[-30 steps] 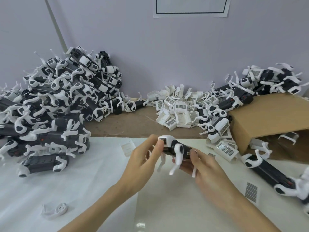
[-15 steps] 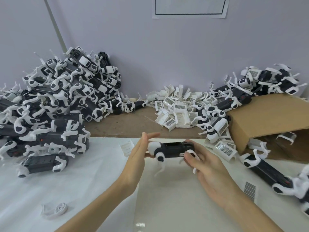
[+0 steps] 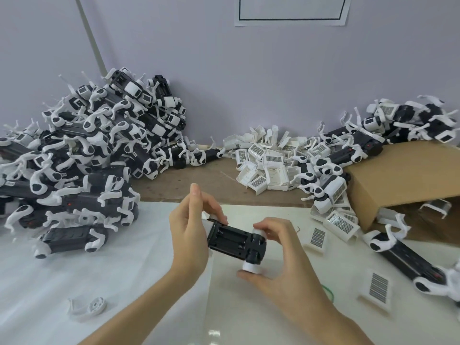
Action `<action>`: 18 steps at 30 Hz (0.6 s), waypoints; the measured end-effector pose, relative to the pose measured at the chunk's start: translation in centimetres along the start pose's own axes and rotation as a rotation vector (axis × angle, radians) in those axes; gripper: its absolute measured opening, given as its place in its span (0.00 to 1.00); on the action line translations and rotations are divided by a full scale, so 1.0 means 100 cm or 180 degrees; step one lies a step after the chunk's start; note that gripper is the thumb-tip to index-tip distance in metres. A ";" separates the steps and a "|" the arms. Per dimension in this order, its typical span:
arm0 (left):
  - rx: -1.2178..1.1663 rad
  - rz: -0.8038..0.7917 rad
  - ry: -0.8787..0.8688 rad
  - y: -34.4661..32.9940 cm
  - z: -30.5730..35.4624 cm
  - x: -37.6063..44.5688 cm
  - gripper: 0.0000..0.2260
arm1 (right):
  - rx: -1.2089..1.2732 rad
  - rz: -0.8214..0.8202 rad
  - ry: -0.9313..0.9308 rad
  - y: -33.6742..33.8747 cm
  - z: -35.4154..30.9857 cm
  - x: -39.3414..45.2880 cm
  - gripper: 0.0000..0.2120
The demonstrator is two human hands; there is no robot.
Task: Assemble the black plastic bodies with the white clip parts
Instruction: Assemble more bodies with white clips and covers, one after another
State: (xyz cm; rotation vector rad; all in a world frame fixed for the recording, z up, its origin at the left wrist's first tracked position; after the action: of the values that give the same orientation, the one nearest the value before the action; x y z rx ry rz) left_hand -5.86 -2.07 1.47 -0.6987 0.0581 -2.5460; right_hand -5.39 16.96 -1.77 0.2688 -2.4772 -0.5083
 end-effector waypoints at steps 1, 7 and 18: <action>-0.0014 -0.0015 -0.0016 0.001 -0.001 0.001 0.27 | 0.0038 0.0021 0.0020 0.000 -0.001 0.001 0.36; -0.0018 -0.0533 0.0363 -0.008 -0.013 -0.003 0.22 | 0.0894 0.0227 -0.0629 0.015 0.008 0.009 0.31; 0.0263 -0.1193 0.0633 -0.016 -0.024 -0.021 0.15 | 0.1302 -0.0509 -0.1512 0.024 0.029 0.031 0.21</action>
State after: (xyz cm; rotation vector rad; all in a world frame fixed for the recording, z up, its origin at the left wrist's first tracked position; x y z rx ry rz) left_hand -6.18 0.16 -1.33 -0.4557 -0.1220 -2.9504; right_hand -9.74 19.05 -1.42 0.5670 -3.0325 -0.1260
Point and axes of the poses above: each hand's wrist, its own x-axis towards the middle knuckle, its own y-axis out of the back of the hand, z = x × y, the point moved 4 cm from there along x, towards the middle knuckle, and after that the axes turned 1 degree about z, right-handed, at the moved point
